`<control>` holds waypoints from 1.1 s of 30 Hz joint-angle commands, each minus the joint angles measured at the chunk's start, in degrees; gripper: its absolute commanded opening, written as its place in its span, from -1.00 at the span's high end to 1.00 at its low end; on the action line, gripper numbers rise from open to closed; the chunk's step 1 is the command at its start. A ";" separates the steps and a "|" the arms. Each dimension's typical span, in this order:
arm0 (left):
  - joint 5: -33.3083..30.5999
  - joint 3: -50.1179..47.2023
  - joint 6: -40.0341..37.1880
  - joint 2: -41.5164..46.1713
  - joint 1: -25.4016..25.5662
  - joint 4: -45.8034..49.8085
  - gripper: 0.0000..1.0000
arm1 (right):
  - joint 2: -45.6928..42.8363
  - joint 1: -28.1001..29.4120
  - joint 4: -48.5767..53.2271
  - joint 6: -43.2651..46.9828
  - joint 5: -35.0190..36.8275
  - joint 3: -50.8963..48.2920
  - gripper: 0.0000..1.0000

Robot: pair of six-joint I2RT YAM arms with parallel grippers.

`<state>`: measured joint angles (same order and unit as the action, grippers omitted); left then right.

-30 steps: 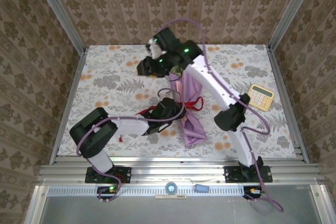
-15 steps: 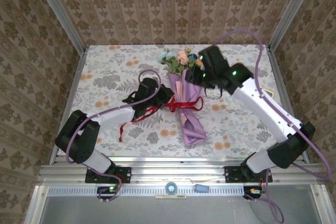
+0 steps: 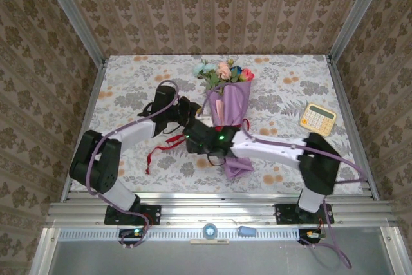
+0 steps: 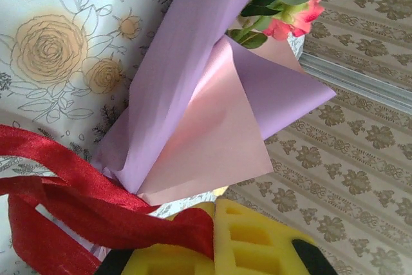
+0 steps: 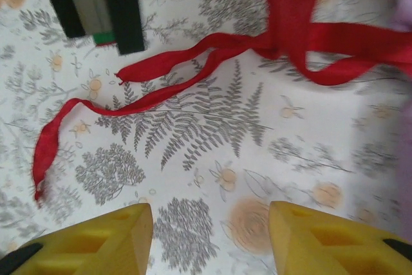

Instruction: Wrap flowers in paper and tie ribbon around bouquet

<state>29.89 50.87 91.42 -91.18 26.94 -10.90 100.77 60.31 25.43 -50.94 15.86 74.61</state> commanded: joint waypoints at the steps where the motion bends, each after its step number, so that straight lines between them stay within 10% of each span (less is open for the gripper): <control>1: 3.39 -0.28 3.96 -2.07 -2.96 -2.93 1.00 | 6.51 0.85 -6.57 -3.57 7.15 3.02 -0.05; 25: 9.97 4.13 7.81 -14.00 -9.85 -7.38 1.00 | 31.73 -0.88 4.55 -12.16 14.41 24.25 -0.05; 33: 10.13 4.31 7.30 -14.18 -10.05 -6.52 1.00 | 36.05 -1.52 7.65 -12.83 11.57 28.05 0.41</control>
<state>38.85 54.06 98.83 -105.08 17.10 -17.69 133.05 59.55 31.68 -61.65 28.01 102.15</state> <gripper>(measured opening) 0.066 0.339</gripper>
